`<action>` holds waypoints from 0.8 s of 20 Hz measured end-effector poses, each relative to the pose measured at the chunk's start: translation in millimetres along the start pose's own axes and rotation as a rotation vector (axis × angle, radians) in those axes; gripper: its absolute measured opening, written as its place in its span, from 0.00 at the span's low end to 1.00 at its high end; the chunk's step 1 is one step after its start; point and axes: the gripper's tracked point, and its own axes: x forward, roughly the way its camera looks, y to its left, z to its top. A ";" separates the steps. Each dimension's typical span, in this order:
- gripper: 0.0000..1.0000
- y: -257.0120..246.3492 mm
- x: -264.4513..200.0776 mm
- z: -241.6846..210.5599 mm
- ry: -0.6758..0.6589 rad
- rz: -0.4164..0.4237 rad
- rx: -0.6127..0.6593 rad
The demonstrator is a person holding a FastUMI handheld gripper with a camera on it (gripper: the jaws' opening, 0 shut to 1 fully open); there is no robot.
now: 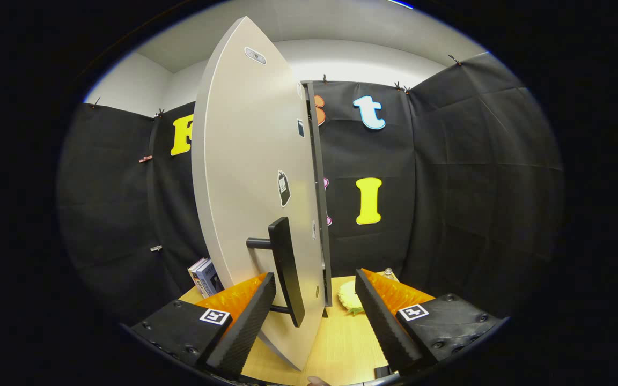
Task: Open the shoe cabinet door, grab the shoes and put them into the shoe cabinet, then close the shoe cabinet door.
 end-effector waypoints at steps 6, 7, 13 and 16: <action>0.98 44.4 12.7 -4.6 -0.006 0.018 -0.002; 0.98 52.3 16.4 -5.8 -0.006 0.018 0.002; 0.98 72.7 35.7 -9.8 -0.009 -0.007 0.033; 0.98 82.6 42.3 -12.0 -0.010 -0.004 0.036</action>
